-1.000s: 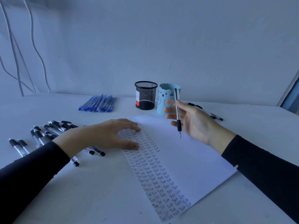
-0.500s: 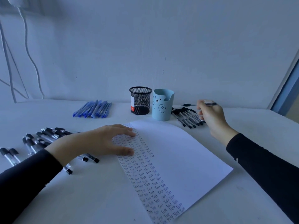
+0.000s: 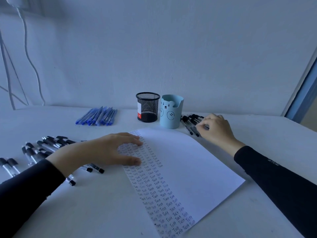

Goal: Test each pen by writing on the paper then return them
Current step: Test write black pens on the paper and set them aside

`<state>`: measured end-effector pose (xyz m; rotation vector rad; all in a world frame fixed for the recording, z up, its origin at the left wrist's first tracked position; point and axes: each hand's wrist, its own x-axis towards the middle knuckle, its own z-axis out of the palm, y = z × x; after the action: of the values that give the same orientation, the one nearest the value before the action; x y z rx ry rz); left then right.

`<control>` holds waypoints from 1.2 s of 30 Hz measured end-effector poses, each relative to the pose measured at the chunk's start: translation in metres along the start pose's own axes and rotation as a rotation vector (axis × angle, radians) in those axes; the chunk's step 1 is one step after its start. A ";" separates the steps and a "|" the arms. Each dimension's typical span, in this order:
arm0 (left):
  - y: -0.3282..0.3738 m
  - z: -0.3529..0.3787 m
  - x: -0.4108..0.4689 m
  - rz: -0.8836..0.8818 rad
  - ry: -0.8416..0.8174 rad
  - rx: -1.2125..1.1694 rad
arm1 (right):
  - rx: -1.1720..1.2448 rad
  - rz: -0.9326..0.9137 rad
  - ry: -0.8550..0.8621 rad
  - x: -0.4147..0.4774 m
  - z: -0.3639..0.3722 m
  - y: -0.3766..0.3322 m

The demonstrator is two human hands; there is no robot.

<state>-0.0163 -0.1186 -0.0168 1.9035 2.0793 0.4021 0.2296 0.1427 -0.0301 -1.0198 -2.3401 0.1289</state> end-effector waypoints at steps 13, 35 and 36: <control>-0.002 -0.007 -0.003 0.028 0.049 -0.012 | 0.264 -0.134 -0.016 -0.006 -0.011 -0.033; -0.048 -0.061 -0.030 -0.328 0.152 0.200 | 0.367 -0.514 -0.057 -0.049 0.019 -0.086; -0.049 -0.060 -0.030 -0.334 0.150 0.184 | 0.364 -0.514 -0.055 -0.050 0.019 -0.086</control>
<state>-0.0822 -0.1531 0.0203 1.6141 2.5557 0.2916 0.1909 0.0506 -0.0433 -0.2316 -2.4277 0.3670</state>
